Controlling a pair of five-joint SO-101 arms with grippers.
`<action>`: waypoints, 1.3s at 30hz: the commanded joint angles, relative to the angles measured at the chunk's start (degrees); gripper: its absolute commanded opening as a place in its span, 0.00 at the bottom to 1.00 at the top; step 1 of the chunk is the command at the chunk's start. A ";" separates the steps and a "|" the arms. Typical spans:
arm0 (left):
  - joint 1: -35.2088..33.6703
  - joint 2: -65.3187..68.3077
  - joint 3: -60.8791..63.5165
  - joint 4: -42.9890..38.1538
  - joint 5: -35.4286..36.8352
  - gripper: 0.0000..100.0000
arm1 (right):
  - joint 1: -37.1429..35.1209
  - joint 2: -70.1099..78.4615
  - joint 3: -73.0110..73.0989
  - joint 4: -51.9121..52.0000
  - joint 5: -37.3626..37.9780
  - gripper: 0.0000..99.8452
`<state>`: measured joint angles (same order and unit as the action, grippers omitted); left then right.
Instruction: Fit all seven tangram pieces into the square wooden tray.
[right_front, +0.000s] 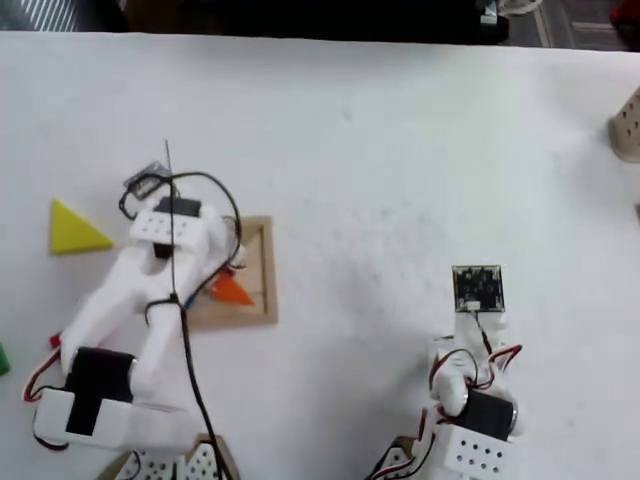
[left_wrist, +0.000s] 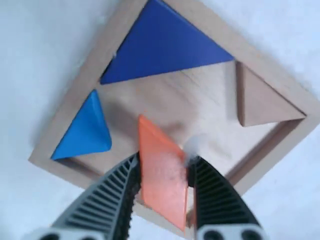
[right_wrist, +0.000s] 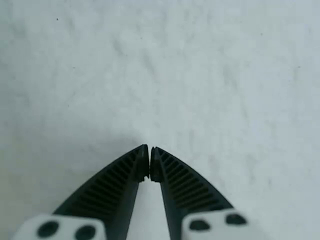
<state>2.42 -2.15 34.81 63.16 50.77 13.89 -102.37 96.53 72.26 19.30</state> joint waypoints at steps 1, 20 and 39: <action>1.19 -3.30 -3.52 1.05 0.18 0.02 | 0.22 -0.66 0.35 0.31 0.53 0.02; -0.13 -3.30 -9.32 10.20 -8.35 0.34 | 0.22 -0.66 0.35 0.31 0.53 0.02; 13.41 -2.86 2.29 -1.05 -41.67 0.02 | 0.22 -0.66 0.35 0.31 0.53 0.02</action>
<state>14.99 -2.15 36.31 63.25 14.29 13.89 -102.37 96.53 72.26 19.30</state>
